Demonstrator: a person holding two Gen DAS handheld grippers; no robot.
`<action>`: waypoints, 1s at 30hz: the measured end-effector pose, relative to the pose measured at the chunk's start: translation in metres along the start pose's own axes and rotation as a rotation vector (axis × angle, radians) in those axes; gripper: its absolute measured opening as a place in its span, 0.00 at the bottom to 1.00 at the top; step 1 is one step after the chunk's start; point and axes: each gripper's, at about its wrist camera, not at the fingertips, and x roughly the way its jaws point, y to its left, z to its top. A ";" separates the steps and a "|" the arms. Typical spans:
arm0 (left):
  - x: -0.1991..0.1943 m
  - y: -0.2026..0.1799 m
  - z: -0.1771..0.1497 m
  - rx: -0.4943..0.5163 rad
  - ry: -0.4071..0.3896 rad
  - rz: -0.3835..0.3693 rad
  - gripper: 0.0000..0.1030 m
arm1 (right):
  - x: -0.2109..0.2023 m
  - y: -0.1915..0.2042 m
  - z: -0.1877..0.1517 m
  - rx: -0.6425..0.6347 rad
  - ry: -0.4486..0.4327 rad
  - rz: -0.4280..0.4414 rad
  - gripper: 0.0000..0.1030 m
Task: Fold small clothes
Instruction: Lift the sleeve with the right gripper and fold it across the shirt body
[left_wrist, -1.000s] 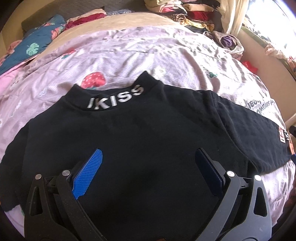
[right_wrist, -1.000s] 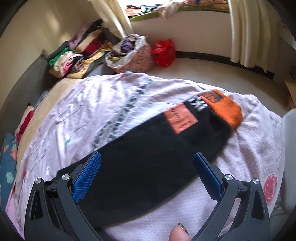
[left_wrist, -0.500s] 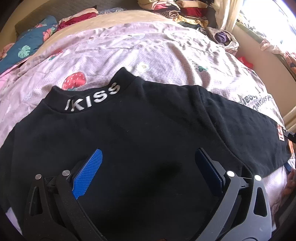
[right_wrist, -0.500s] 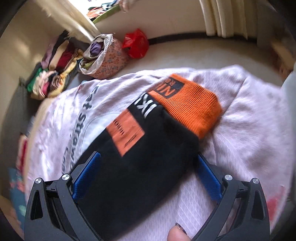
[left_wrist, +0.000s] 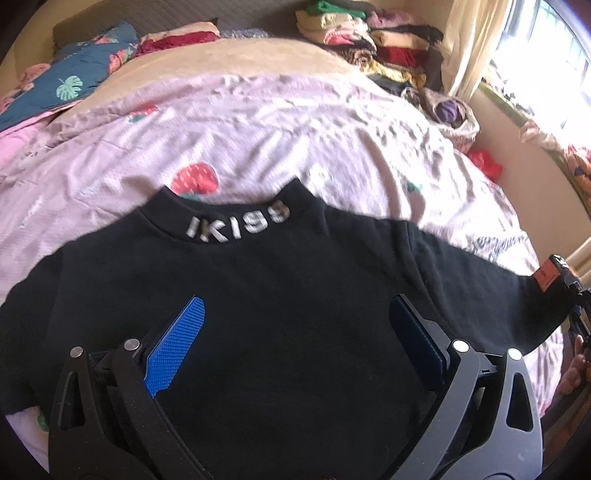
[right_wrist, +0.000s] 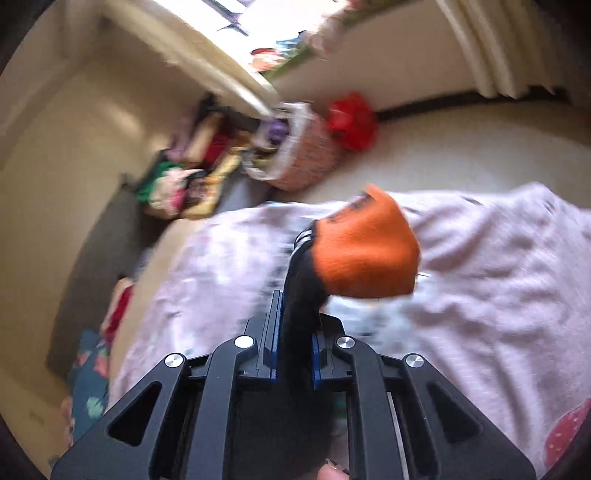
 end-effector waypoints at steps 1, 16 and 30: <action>-0.003 0.002 0.002 -0.005 -0.006 -0.005 0.91 | -0.003 0.011 -0.001 -0.032 0.003 0.032 0.11; -0.062 0.046 0.018 -0.116 -0.086 -0.101 0.91 | -0.021 0.117 -0.042 -0.333 0.075 0.289 0.11; -0.084 0.115 0.011 -0.270 -0.102 -0.197 0.91 | -0.043 0.202 -0.114 -0.573 0.104 0.431 0.11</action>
